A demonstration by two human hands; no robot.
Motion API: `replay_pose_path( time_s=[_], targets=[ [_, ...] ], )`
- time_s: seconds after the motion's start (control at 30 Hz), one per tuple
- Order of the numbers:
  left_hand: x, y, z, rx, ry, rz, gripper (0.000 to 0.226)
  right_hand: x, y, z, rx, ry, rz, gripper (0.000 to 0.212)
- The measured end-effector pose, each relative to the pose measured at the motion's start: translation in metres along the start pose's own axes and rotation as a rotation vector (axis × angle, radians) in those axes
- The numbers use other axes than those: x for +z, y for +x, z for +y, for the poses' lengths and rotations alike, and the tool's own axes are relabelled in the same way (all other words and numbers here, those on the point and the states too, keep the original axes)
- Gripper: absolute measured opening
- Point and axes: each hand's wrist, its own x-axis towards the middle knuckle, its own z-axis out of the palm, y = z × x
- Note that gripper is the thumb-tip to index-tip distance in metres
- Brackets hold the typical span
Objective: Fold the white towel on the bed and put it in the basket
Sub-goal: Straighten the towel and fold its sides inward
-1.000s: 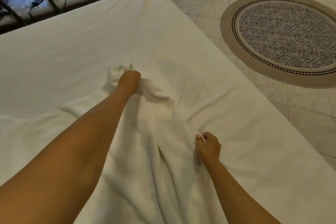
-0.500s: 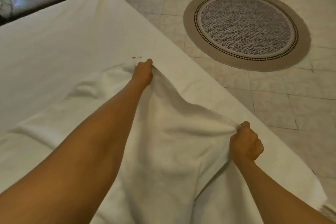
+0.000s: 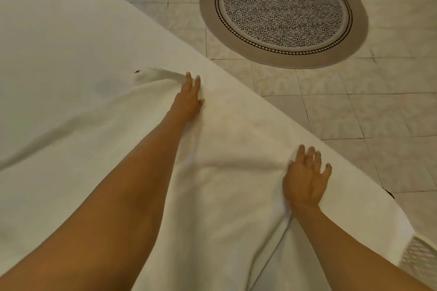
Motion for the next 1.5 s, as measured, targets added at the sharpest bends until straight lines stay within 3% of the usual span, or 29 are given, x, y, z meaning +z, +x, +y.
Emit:
replay_pose_path(
  time_s=[0.07, 0.23, 0.43, 0.73, 1.13, 1.5],
  targets=[
    [0.019, -0.003, -0.001, -0.029, 0.098, -0.069, 0.069, 0.009, -0.002, -0.011, -0.073, 0.024, 0.036, 0.055],
    [0.039, -0.006, -0.010, -0.047, 0.221, -0.138, 0.069, 0.032, -0.007, -0.015, -0.109, 0.077, -0.067, 0.069],
    [0.038, -0.005, -0.011, -0.056, 0.226, -0.170, 0.069, 0.037, -0.003, 0.001, -0.169, 0.153, -0.128, 0.058],
    [0.030, -0.065, 0.000, -0.089, 0.211, -0.146, 0.068, 0.003, -0.007, -0.013, -0.180, 0.026, -0.175, 0.060],
    [0.028, -0.254, -0.071, -0.225, 0.206, -0.221, 0.065, -0.016, -0.140, -0.074, -0.474, 0.104, -0.453, 0.060],
    [0.030, -0.478, -0.167, -0.305, 0.236, -0.216, 0.066, -0.005, -0.332, -0.102, -0.613, 0.062, -0.376, 0.061]
  ],
)
